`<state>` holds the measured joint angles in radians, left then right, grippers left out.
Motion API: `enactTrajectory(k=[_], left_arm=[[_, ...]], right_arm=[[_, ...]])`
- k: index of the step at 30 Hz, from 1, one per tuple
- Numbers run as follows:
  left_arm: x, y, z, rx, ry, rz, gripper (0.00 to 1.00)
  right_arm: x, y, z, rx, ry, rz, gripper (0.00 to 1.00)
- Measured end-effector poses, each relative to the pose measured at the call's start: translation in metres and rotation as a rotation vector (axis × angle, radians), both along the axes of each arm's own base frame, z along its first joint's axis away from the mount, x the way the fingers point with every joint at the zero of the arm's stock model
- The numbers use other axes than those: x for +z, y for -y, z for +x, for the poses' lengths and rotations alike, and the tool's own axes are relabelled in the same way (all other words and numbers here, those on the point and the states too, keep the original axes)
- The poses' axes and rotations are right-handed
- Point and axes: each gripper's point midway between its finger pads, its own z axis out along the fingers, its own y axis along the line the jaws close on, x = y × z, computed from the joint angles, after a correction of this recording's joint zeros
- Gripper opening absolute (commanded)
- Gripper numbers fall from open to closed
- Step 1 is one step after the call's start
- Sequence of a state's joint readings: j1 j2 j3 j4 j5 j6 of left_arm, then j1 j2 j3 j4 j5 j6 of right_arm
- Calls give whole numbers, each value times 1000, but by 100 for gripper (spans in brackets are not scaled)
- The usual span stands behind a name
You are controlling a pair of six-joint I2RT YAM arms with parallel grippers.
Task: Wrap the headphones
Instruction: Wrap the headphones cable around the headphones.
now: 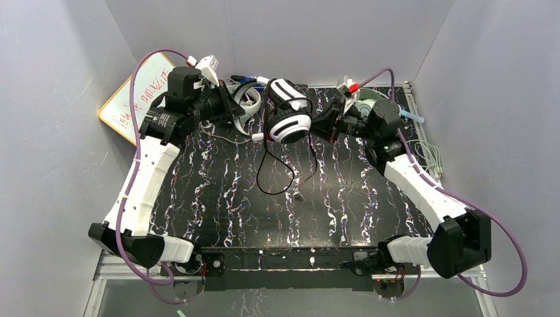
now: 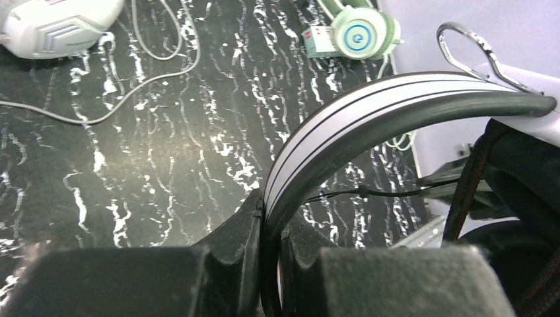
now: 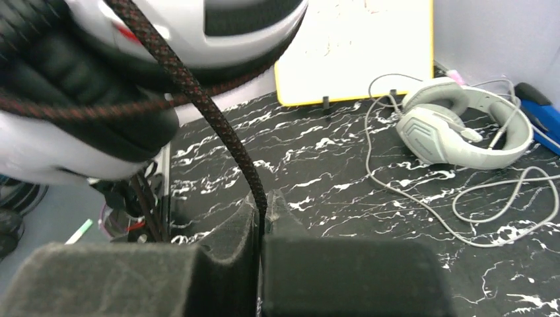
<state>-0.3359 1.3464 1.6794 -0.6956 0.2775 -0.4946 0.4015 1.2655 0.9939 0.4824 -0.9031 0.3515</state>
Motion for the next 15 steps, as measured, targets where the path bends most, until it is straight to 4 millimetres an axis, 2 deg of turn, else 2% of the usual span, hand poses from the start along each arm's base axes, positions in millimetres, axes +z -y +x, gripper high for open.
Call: enactTrajectory(k=[4,8,12,15], left_arm=[[-11,-12,5,46,0,71,0],[-29,-33,12,133,-15,173,0],[-46,-56,18,242,-51,264,0],[-52,-69,24,322,-69,302,0]], right_arm=[[12,7,12,-111,2,3,1],[32,20,20,-238,42,6,1],[46,33,9,-293,80,13,1],[43,40,-6,-292,84,14,1]])
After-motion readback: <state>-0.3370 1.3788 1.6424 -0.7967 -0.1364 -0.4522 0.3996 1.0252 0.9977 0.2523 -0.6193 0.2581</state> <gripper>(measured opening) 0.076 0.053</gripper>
